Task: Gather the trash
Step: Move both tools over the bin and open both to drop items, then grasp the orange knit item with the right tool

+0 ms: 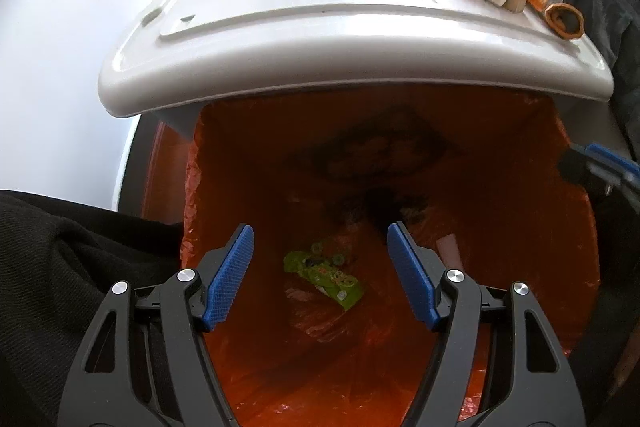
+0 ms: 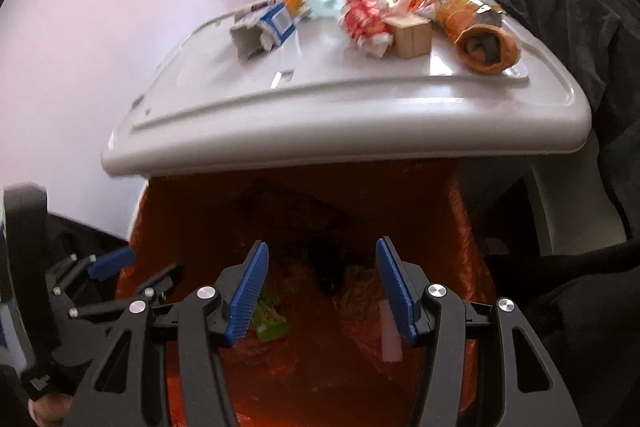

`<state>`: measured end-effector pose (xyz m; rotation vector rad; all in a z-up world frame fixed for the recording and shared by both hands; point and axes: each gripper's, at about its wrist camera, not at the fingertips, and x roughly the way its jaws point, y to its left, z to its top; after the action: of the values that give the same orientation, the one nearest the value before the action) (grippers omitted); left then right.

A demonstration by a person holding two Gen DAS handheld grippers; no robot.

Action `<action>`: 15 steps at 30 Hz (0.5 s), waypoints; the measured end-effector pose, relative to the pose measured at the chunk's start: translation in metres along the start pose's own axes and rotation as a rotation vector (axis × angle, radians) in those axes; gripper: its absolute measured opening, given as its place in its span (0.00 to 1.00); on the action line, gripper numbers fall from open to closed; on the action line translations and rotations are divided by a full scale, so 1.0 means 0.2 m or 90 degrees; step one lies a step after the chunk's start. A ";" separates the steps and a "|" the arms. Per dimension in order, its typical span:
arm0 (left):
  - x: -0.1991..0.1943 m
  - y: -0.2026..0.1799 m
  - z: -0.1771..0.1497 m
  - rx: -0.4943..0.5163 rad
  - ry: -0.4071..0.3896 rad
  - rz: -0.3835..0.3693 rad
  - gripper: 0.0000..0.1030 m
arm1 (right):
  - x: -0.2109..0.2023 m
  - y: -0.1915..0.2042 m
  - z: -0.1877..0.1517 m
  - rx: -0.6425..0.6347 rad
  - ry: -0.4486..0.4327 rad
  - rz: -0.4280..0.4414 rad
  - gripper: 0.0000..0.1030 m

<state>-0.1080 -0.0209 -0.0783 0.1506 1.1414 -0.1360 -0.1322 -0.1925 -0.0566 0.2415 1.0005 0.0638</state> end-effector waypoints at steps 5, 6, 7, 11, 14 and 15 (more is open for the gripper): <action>-0.06 0.00 0.08 -0.005 -0.026 -0.026 0.66 | -0.08 -0.14 0.22 0.026 -0.050 -0.043 0.55; -0.08 0.00 0.10 -0.004 -0.037 -0.025 0.66 | -0.10 -0.18 0.27 0.030 -0.062 -0.056 0.56; -0.10 -0.01 0.14 -0.005 -0.052 -0.024 0.66 | -0.11 -0.22 0.34 0.033 -0.077 -0.079 0.60; -0.14 -0.02 0.27 -0.020 -0.082 -0.037 0.66 | -0.09 -0.39 0.54 0.059 -0.096 -0.138 0.61; -0.14 -0.04 0.35 -0.031 -0.097 -0.040 0.66 | -0.02 -0.48 0.63 0.085 -0.086 -0.156 0.61; -0.14 -0.04 0.36 -0.033 -0.103 -0.038 0.66 | 0.02 -0.51 0.65 0.093 -0.080 -0.163 0.61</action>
<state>-0.0563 -0.0420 -0.0234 0.0592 0.9881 -0.1683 -0.0268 -0.3137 -0.0158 0.2457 0.9045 -0.2549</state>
